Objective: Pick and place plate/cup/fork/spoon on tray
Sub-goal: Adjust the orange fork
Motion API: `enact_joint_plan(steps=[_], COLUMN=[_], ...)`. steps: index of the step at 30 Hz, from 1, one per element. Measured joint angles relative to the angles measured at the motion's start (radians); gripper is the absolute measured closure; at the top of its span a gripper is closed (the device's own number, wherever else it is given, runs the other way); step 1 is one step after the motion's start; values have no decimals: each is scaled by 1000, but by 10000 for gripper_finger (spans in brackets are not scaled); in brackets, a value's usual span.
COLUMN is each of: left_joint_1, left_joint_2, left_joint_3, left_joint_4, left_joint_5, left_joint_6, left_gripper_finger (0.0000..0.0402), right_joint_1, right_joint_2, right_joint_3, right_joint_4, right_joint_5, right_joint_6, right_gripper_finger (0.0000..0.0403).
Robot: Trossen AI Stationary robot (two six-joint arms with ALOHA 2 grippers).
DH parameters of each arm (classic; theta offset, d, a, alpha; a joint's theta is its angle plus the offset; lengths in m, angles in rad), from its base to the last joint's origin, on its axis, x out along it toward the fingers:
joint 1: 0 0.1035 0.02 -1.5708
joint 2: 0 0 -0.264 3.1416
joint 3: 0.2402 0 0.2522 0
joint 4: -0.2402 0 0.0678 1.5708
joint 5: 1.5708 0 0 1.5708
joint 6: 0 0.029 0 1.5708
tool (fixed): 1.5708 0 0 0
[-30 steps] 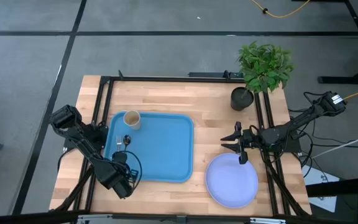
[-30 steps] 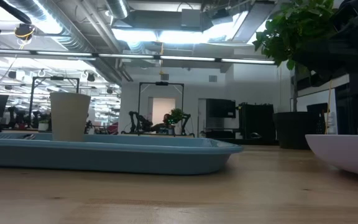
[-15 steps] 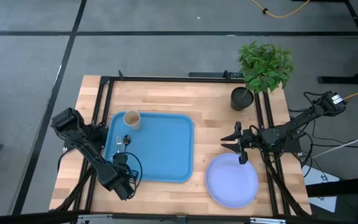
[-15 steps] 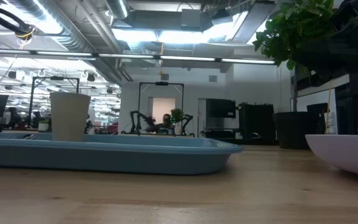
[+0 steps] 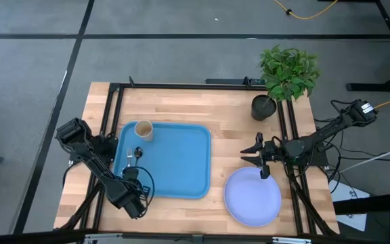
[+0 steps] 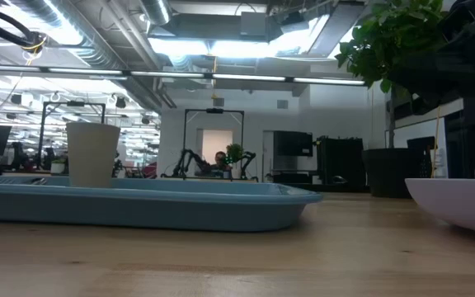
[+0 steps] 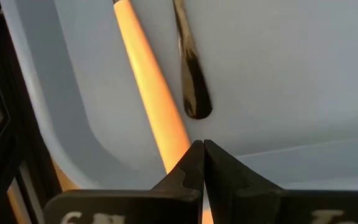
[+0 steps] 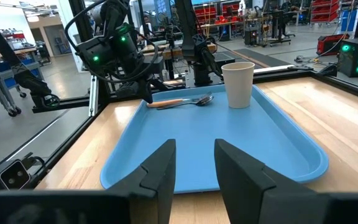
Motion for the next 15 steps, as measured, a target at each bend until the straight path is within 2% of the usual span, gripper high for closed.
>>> enact_joint_plan(steps=[15], left_joint_1=[-24], left_joint_2=[-1], left_joint_3=[-36], left_joint_4=[48], left_joint_5=[-11], left_joint_6=[-27], left_gripper_finger=[402], right_joint_1=[0], right_joint_2=[0], right_joint_3=[0], right_joint_4=[0], right_joint_5=[0], right_joint_6=[0], right_gripper_finger=[288])
